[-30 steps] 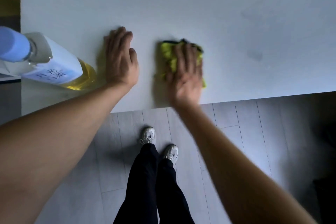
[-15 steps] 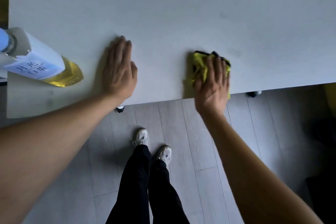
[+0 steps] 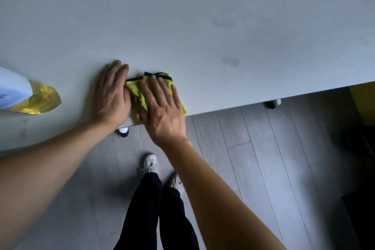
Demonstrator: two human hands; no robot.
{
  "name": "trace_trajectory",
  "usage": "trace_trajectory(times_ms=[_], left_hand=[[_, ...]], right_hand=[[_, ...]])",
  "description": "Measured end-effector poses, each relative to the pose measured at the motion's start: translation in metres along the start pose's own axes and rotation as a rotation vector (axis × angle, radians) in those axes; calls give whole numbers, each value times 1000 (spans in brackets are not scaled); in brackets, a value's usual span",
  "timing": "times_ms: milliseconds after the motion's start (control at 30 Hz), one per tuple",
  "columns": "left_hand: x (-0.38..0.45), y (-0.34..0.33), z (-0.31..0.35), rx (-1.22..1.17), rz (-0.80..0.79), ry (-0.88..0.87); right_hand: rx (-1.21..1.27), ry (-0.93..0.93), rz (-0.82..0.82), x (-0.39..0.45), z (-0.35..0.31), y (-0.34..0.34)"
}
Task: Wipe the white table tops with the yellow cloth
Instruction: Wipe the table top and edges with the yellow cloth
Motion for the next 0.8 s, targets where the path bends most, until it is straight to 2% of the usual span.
trace_trajectory(times_ms=[100, 267, 333, 400, 467, 500, 700, 800], left_hand=[[8, -2, 22, 18, 10, 101], [36, -35, 90, 22, -107, -63], [42, -44, 98, 88, -132, -63], [42, -46, 96, 112, -131, -49], [41, -44, 96, 112, -116, -58], [40, -43, 96, 112, -114, -62], [41, -43, 91, 39, -50, 4], [40, -43, 90, 24, -40, -2]], right_hand=[[-6, -114, 32, 0, 76, 29], [-114, -460, 189, -17, 254, 103], [-130, -593, 218, -21, 300, 126], [-109, -707, 243, -20, 317, 134], [-114, -730, 269, -16, 310, 133], [-125, -681, 272, -13, 296, 130], [-22, -142, 40, 6, 131, 57], [3, 3, 7, 15, 96, 44]])
Point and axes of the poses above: each hand's wrist, its own x-axis towards the middle knuckle, its own y-axis out of the back of the hand, z = x × y, the point moved 7 cm from there along x, towards the middle knuckle, and after that the axes turned 1 degree about y, right-handed, at the moved point
